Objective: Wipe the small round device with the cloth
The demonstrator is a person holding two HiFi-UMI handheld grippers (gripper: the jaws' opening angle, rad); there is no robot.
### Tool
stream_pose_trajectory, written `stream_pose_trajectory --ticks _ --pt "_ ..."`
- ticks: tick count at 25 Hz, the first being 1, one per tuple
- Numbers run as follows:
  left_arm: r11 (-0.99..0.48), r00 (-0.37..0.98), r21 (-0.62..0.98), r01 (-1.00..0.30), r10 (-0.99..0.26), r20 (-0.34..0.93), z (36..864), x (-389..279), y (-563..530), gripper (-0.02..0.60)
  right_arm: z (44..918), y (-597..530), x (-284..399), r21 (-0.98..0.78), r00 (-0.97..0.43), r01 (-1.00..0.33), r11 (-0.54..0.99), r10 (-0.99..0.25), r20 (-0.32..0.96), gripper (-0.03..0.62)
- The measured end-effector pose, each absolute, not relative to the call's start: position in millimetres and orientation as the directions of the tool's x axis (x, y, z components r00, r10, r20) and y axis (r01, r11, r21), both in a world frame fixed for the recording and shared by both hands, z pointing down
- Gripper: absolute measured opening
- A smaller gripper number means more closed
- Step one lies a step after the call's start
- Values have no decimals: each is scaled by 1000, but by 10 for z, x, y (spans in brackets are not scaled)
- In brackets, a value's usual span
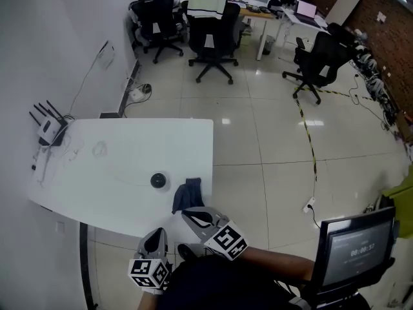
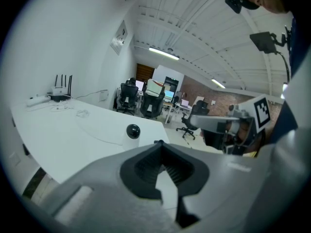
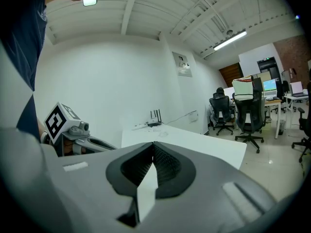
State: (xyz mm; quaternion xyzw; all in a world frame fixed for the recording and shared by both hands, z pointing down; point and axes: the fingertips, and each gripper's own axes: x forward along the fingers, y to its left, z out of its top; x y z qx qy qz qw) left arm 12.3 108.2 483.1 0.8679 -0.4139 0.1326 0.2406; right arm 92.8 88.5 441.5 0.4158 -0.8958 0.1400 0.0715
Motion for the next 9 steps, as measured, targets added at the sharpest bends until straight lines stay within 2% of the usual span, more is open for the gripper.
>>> stream_pose_trajectory --ticks 9 --pt "-559 647 327 -762 -640 415 4776 -152 959 2 4335 860 640 -164 -621 -783 600 -736 269 11"
